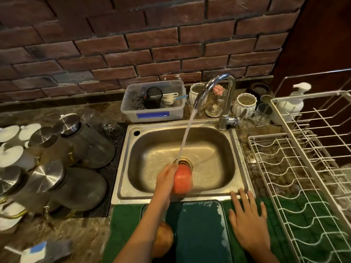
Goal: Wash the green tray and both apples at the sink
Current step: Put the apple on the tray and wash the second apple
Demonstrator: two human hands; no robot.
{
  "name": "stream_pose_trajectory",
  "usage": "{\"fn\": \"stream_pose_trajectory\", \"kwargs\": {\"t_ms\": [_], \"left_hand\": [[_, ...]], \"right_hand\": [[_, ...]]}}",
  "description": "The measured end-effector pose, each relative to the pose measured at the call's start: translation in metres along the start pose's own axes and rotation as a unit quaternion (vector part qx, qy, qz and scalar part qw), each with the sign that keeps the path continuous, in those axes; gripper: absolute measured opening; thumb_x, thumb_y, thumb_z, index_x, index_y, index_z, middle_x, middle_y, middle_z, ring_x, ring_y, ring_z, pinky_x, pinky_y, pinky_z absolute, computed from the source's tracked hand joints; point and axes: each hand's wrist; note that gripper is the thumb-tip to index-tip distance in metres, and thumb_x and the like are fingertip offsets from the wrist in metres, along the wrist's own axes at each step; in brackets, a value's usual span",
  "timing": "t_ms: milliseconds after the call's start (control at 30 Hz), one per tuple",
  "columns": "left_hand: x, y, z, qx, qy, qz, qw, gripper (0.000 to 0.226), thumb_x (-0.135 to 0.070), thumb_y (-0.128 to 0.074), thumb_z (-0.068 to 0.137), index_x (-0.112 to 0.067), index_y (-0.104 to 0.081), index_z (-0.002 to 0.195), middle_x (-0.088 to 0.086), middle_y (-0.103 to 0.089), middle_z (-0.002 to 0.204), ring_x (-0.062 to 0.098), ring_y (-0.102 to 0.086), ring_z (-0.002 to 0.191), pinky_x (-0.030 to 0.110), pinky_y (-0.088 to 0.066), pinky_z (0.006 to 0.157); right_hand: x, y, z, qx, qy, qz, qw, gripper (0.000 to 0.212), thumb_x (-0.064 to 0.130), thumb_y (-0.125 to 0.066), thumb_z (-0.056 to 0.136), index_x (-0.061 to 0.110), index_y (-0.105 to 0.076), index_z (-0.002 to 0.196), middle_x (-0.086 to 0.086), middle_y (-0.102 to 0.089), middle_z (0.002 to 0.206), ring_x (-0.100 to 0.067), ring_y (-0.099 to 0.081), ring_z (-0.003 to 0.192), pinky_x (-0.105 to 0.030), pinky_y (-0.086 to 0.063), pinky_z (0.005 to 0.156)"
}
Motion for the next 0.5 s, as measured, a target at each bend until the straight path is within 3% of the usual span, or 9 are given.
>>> {"fn": "stream_pose_trajectory", "kwargs": {"t_ms": [100,200,300,500], "left_hand": [[0.015,-0.001,-0.015,0.011,-0.101,0.174,0.979,0.007,-0.046,-0.062,0.093,-0.043,-0.066,0.098,-0.005,-0.058,0.125,0.015,-0.056,0.105,0.038,-0.056,0.082],[0.031,-0.007,-0.032,0.031,-0.175,0.334,0.925,0.023,-0.059,-0.060,0.081,-0.046,-0.058,0.100,-0.010,-0.053,0.114,0.002,-0.052,0.094,0.022,-0.042,0.076],[0.052,-0.015,-0.053,0.061,-0.203,0.483,0.850,0.049,-0.069,-0.052,0.074,-0.044,-0.056,0.116,-0.007,-0.049,0.114,0.017,-0.054,0.104,0.031,-0.043,0.084],[0.086,-0.022,-0.089,0.067,-0.249,0.640,0.723,0.056,-0.067,-0.045,0.080,-0.035,-0.053,0.126,0.005,-0.050,0.120,0.031,-0.053,0.109,0.045,-0.050,0.084]], "right_hand": [[-0.002,-0.004,0.000,-0.009,0.005,-0.024,1.000,0.063,0.050,-0.025,0.096,0.029,-0.030,0.156,-0.005,-0.024,0.165,-0.026,-0.018,0.153,-0.062,-0.020,0.116],[-0.003,-0.005,-0.001,-0.013,0.011,-0.027,1.000,0.063,0.049,-0.026,0.096,0.028,-0.032,0.155,-0.006,-0.027,0.164,-0.027,-0.020,0.153,-0.063,-0.023,0.115],[-0.004,-0.006,-0.002,-0.019,0.016,-0.025,0.999,0.063,0.048,-0.025,0.096,0.027,-0.034,0.154,-0.006,-0.030,0.163,-0.028,-0.021,0.152,-0.063,-0.024,0.114],[-0.004,-0.006,-0.003,-0.032,0.018,-0.014,0.999,0.061,0.047,-0.026,0.098,0.027,-0.032,0.155,-0.005,-0.028,0.164,-0.027,-0.019,0.153,-0.062,-0.022,0.115]]}}
Point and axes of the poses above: each hand's wrist, its own z-axis towards the middle knuckle, its own y-axis out of the back of the hand, x = y × z
